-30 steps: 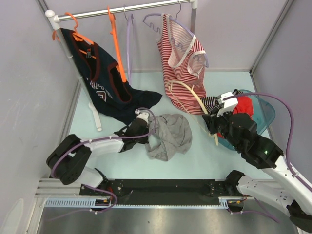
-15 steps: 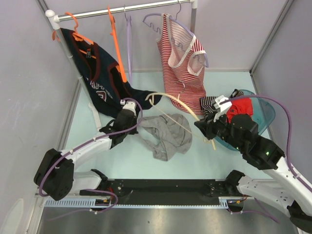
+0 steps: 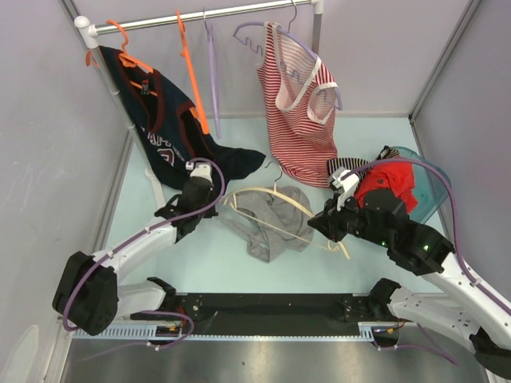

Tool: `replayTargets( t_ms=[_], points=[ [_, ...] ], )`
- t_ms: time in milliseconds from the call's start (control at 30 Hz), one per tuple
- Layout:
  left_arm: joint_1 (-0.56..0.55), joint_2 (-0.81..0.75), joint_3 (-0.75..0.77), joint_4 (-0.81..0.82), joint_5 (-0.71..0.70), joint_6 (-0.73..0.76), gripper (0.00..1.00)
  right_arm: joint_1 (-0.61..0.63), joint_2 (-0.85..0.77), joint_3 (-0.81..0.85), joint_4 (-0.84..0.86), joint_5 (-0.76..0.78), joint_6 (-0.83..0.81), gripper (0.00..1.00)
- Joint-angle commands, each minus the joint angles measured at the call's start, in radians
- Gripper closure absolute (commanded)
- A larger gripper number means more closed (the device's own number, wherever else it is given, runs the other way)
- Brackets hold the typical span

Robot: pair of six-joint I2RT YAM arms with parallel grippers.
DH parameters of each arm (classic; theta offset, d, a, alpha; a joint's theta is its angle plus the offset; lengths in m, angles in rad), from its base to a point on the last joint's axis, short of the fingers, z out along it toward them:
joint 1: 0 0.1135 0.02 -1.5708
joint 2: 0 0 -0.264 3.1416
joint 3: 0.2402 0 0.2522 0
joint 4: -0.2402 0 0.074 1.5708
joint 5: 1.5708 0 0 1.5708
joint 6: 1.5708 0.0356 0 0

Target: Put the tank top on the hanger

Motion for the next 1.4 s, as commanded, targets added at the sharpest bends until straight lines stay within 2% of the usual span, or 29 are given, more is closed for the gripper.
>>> replayTargets(
  t_ms=[0, 300, 500, 733, 1000, 1133, 1267, 1300, 1367],
  points=[
    [0.014, -0.038, 0.020, -0.005, -0.014, 0.008, 1.00, 0.009, -0.012, 0.009, 0.040, -0.028, 0.017, 1.00],
    [0.014, -0.122, 0.041, -0.043, 0.063, 0.000, 1.00, 0.017, 0.019, -0.036, 0.060, -0.016, 0.013, 1.00],
    [0.013, -0.174, 0.124, -0.110, 0.190, 0.023, 1.00, 0.035, 0.051, -0.075, 0.141, 0.011, 0.014, 1.00],
    [0.013, -0.232, 0.262, -0.213, 0.340, 0.055, 1.00, 0.087, 0.066, -0.200, 0.443, 0.033, 0.063, 1.00],
    [-0.026, -0.243, 0.408, -0.270, 0.495, 0.075, 1.00, 0.133, 0.141, -0.192, 0.554, 0.090, 0.057, 1.00],
    [-0.047, -0.243, 0.426, -0.302, 0.482, 0.107, 1.00, 0.143, 0.129, -0.189, 0.559, 0.123, 0.062, 1.00],
    [-0.047, -0.260, 0.382, -0.353, 0.353, 0.150, 1.00, 0.143, 0.089, -0.191, 0.546, 0.137, 0.065, 1.00],
    [-0.046, -0.263, 0.364, -0.357, 0.341, 0.171, 0.98, 0.143, 0.071, -0.191, 0.545, 0.137, 0.067, 1.00],
    [-0.046, -0.271, 0.348, -0.359, 0.359, 0.190, 0.81, 0.143, 0.059, -0.194, 0.543, 0.137, 0.068, 1.00]
  ],
)
